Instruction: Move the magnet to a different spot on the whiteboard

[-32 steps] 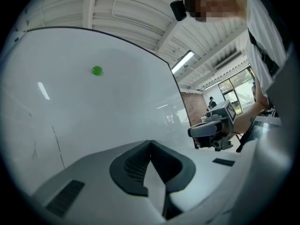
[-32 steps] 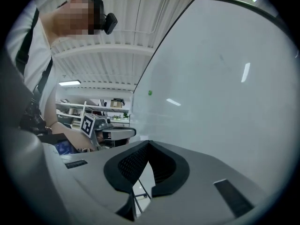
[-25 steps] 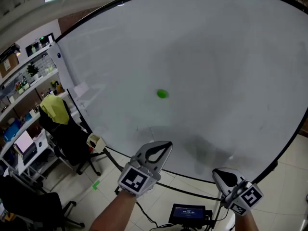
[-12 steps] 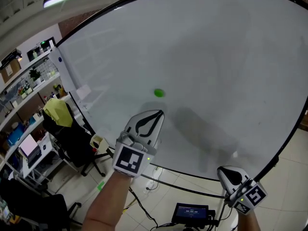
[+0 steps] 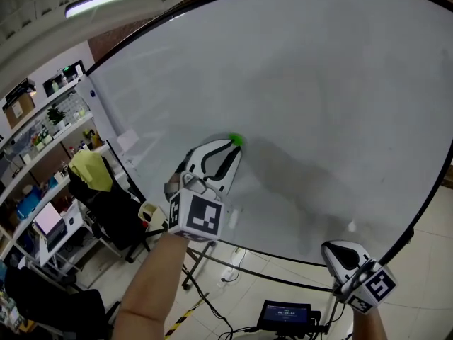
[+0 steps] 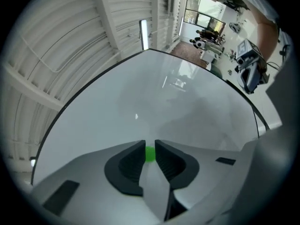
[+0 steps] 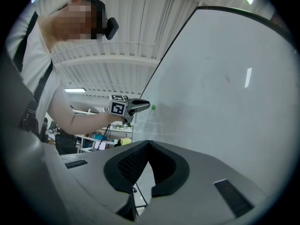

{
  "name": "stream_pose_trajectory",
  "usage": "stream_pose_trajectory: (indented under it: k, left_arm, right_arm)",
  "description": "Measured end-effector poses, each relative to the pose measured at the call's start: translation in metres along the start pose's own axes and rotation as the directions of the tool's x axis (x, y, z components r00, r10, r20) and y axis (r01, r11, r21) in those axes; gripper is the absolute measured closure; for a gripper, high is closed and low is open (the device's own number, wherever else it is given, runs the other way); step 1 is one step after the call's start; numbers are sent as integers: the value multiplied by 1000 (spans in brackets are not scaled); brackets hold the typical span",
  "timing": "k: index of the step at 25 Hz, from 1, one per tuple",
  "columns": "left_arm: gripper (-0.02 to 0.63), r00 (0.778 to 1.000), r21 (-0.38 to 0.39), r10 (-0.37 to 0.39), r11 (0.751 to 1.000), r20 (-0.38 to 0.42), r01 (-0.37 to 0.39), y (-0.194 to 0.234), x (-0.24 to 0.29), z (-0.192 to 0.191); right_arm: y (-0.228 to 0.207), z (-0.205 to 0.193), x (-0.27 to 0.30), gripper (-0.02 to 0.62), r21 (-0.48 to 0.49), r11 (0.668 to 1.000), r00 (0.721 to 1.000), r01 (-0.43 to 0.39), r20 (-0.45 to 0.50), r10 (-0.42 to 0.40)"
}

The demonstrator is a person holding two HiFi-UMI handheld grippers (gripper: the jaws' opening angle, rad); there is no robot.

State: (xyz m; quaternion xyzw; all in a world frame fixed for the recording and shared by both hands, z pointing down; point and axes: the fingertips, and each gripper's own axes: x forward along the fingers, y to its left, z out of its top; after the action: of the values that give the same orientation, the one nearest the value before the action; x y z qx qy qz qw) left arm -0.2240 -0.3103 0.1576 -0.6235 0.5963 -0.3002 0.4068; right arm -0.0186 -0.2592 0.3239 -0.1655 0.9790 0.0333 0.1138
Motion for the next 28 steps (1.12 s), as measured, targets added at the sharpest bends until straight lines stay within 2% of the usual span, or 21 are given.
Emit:
stream_pose_trajectory:
  k: [4, 8, 10, 14, 16, 23, 28]
  left_arm:
    - [471, 996, 157, -42, 986, -82, 54, -8, 10, -10]
    - [469, 986, 262, -49, 961, -162, 91, -6, 13, -12]
    - [469, 982, 334, -39, 937, -183, 100, -6, 16, -11]
    - [469, 974, 473, -11, 873, -226, 120, -9, 19, -5]
    - [469, 970, 505, 0, 854, -244, 127, -12, 19, -7]
    - [446, 964, 533, 12, 835, -267, 137, -14, 26, -8]
    - [446, 956, 574, 7, 801, -294, 170, -19, 32, -7]
  right_arm:
    - [-7, -8, -4, 569, 19, 1000, 1000, 21, -7, -21]
    - [-10, -8, -11, 569, 27, 999, 1000, 30, -5, -29]
    - [-12, -8, -12, 569, 30, 999, 1000, 30, -2, -30]
    - [-15, -10, -14, 569, 42, 999, 999, 33, 6, -33]
    - [-16, -11, -15, 569, 44, 998, 999, 35, 6, -36]
    - [-26, -16, -18, 569, 59, 997, 999, 45, 8, -46]
    - [-27, -17, -21, 569, 66, 997, 999, 43, 13, -44]
